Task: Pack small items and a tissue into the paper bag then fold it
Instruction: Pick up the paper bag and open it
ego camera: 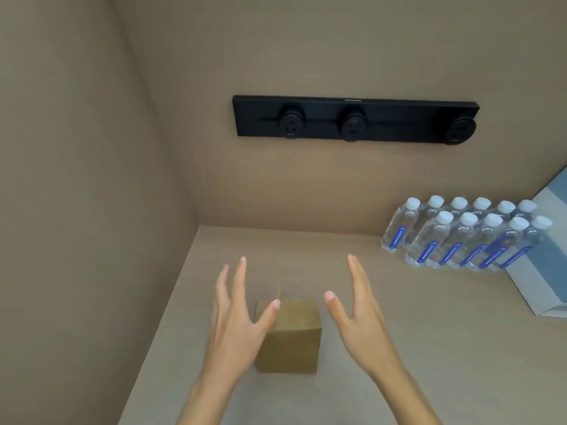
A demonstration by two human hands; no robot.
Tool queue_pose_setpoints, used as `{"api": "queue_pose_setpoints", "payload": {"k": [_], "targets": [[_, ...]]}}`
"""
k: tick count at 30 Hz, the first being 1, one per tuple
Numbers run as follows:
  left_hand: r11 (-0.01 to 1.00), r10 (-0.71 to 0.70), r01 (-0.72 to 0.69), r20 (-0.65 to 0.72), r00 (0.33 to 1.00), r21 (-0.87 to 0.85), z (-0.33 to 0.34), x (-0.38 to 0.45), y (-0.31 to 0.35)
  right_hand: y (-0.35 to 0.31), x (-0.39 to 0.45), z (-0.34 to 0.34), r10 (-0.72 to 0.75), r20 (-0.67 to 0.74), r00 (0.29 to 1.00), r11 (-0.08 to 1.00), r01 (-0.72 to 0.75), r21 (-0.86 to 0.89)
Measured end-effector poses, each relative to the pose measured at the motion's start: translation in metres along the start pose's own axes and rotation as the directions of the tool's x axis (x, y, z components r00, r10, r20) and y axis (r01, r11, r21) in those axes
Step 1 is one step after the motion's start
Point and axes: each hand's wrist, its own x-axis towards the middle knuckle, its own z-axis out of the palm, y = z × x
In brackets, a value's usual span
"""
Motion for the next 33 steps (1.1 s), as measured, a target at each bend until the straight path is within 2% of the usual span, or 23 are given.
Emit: {"api": "queue_pose_setpoints", "payload": {"k": [4, 7, 10, 13, 17, 19, 21, 23, 25, 27, 30, 33], "targets": [[0.990, -0.143, 0.141, 0.168, 0.975, 0.026, 0.020, -0.016, -0.023, 0.015, -0.011, 0.019, 0.157, 0.120, 0.980, 0.986, -0.162, 0.038], [0.956, -0.292, 0.290, 0.209, 0.933, 0.041, 0.033, -0.020, -0.032, 0.024, -0.006, 0.030, 0.321, 0.165, 0.933, 0.937, -0.338, 0.089], [0.906, -0.379, 0.411, 0.243, 0.893, -0.099, 0.037, -0.015, -0.033, 0.026, 0.008, 0.036, 0.438, 0.266, 0.859, 0.848, -0.493, 0.195], [0.875, -0.381, 0.427, 0.221, 0.898, -0.226, 0.039, -0.011, -0.033, 0.020, 0.013, 0.037, 0.476, 0.373, 0.797, 0.713, -0.597, 0.367], [0.864, -0.380, 0.426, 0.207, 0.901, -0.269, 0.041, -0.003, -0.027, 0.016, 0.013, 0.035, 0.469, 0.388, 0.794, 0.544, -0.605, 0.581], [0.913, -0.347, 0.372, 0.161, 0.924, -0.165, 0.042, 0.000, -0.021, 0.015, 0.009, 0.033, 0.439, 0.416, 0.797, 0.484, -0.599, 0.638], [0.944, -0.331, 0.330, 0.063, 0.942, 0.017, 0.041, 0.000, -0.015, 0.014, 0.004, 0.032, 0.387, 0.426, 0.818, 0.460, -0.571, 0.680], [0.949, -0.311, 0.311, -0.001, 0.950, 0.061, 0.042, -0.003, -0.008, 0.012, -0.002, 0.030, 0.344, 0.422, 0.839, 0.457, -0.542, 0.705], [0.950, -0.304, 0.306, 0.051, 0.951, -0.057, 0.045, -0.008, -0.002, 0.011, -0.009, 0.030, 0.286, 0.427, 0.858, 0.484, -0.513, 0.709], [0.904, -0.332, 0.363, 0.165, 0.929, -0.225, 0.050, -0.014, 0.004, 0.011, -0.017, 0.032, 0.240, 0.430, 0.870, 0.526, -0.489, 0.695], [0.770, -0.380, 0.485, 0.311, 0.871, -0.414, 0.052, -0.021, 0.010, 0.010, -0.023, 0.034, 0.191, 0.453, 0.871, 0.575, -0.473, 0.667], [0.633, -0.391, 0.582, 0.438, 0.810, -0.510, 0.045, -0.024, 0.014, 0.009, -0.025, 0.031, 0.157, 0.483, 0.862, 0.616, -0.467, 0.634]]}}
